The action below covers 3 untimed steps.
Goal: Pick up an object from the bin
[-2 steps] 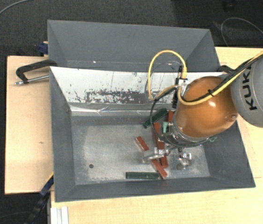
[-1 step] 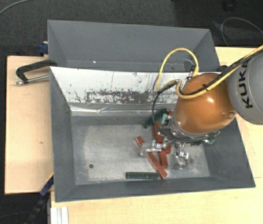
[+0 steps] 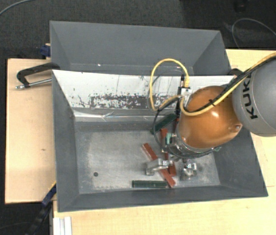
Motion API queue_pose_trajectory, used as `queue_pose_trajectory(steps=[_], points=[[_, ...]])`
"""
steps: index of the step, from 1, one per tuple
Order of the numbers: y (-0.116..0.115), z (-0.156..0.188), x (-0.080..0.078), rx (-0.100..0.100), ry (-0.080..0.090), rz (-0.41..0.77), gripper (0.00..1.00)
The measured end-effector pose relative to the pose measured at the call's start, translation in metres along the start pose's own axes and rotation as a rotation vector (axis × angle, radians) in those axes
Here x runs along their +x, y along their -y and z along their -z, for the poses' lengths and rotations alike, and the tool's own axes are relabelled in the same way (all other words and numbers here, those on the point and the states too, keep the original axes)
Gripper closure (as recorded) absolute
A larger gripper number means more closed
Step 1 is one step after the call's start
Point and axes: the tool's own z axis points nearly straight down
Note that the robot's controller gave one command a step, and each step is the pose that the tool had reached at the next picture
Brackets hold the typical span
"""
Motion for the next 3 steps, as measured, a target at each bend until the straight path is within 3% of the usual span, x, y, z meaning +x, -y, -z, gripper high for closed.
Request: queue_pose_trajectory(steps=[1,2,3], points=[[0.000,0.000,-0.001,0.002,0.002,-0.003,0.00],[0.000,0.001,-0.001,0.003,0.001,-0.003,1.00],[0.002,0.059,-0.003,0.012,0.004,-0.006,1.00]])
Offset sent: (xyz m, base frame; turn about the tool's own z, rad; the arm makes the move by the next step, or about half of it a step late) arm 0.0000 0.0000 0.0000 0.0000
